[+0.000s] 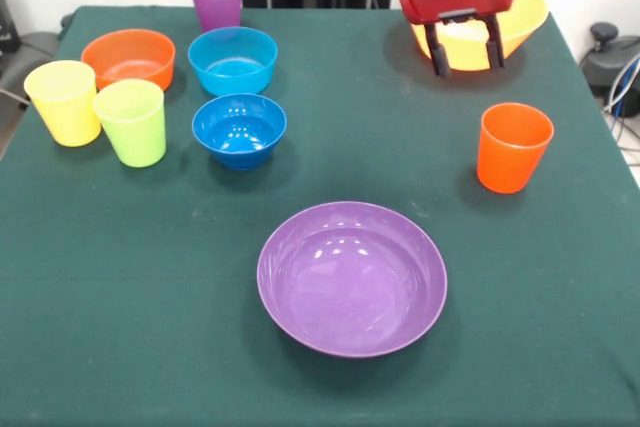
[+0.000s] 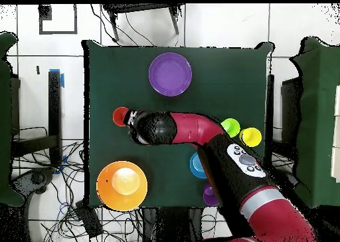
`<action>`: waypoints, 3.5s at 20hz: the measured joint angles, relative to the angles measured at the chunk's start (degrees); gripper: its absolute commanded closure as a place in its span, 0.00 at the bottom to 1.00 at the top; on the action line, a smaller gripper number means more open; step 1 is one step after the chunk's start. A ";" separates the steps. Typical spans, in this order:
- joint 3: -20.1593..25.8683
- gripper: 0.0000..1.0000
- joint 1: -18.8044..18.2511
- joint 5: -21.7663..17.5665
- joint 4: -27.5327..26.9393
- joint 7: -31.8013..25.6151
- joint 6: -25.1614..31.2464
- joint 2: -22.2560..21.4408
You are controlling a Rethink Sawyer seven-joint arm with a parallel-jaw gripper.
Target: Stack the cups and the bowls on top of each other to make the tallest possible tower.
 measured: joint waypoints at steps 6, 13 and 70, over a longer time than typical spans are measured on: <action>0.01 0.00 -0.17 -1.29 0.00 0.00 1.28 -0.35; 0.14 0.00 -0.21 -2.92 -0.01 0.00 1.28 0.64; 15.17 0.00 -15.45 -20.74 5.25 -1.54 14.41 14.69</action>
